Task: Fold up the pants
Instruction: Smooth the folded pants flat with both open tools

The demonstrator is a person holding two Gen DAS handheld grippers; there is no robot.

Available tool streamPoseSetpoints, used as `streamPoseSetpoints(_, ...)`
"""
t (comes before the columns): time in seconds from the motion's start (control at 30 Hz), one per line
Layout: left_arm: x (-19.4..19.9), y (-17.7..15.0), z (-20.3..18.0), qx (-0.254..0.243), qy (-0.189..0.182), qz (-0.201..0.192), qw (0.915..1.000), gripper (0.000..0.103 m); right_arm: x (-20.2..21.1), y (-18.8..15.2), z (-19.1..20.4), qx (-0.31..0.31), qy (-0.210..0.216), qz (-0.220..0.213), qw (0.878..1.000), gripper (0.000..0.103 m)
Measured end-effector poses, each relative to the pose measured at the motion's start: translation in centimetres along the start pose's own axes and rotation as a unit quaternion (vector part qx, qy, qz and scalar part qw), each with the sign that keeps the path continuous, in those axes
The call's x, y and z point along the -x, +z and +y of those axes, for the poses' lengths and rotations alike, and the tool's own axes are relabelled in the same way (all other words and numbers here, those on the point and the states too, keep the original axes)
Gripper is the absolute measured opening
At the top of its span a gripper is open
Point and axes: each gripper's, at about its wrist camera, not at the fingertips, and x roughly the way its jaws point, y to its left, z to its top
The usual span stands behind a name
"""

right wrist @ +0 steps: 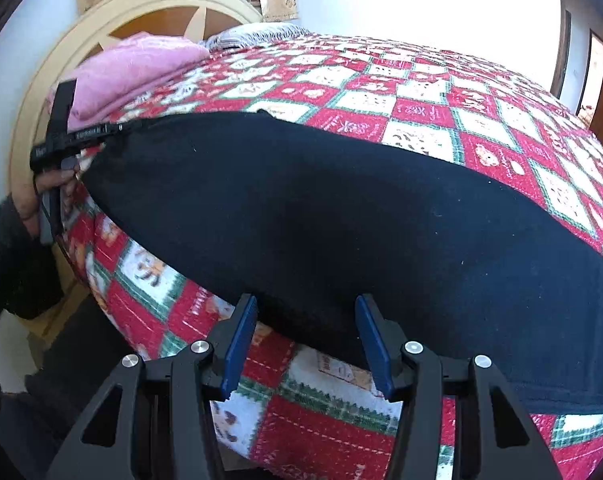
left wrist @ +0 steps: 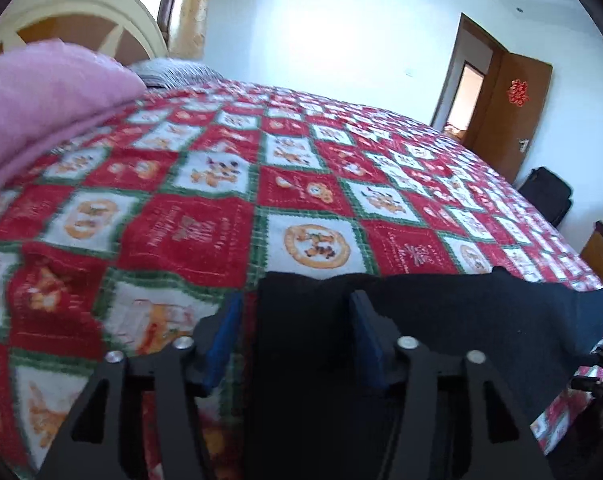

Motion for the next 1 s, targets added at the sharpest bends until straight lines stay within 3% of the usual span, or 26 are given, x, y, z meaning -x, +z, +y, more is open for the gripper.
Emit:
streamPoseSetpoints(0.13,2.3,-0.1,-0.9,0.005,0.011,-0.036,0.9993,0.071,-0.9,-0.4,0.9,0.034,-0.024,0.018,0.999,0.054)
streamPoseSetpoints(0.27,4.1,-0.5,-4.0,-0.011,-0.014,-0.057,0.9982,0.074,-0.3,-0.6,1.1,0.044,-0.022,0.024,0.998,0.054)
streamPoseSetpoints(0.4,4.1,-1.5,-8.3,-0.063,-0.034,-0.046,0.9964,0.079,1.1,0.0,-1.0,0.002,-0.004,0.008,1.0,0.054)
streamPoseSetpoints(0.5,3.4,-2.4,-11.5,-0.103,-0.042,-0.026,0.9934,0.081,2.9,0.6,-3.3,-0.02,-0.031,-0.016,0.999,0.054)
streamPoseSetpoints(0.6,2.5,-3.2,-13.7,-0.126,-0.045,-0.01,0.991,0.082,3.9,1.0,-6.8,-0.054,-0.084,-0.021,0.995,0.054)
streamPoseSetpoints(0.77,0.7,-4.3,-14.9,-0.119,-0.043,0.026,0.9915,0.09,4.1,-0.2,-12.1,-0.108,-0.145,0.004,0.983,0.054)
streamPoseSetpoints(0.87,0.0,-5.3,-15.2,-0.126,-0.03,0.047,0.9905,0.09,3.8,-1.3,-13.5,-0.121,-0.138,0.02,0.983,0.054)
streamPoseSetpoints(1.0,0.1,-5.8,-15.8,-0.139,-0.024,0.044,0.989,0.097,4.3,-2.2,-12.9,-0.108,-0.146,0.022,0.983,0.054)
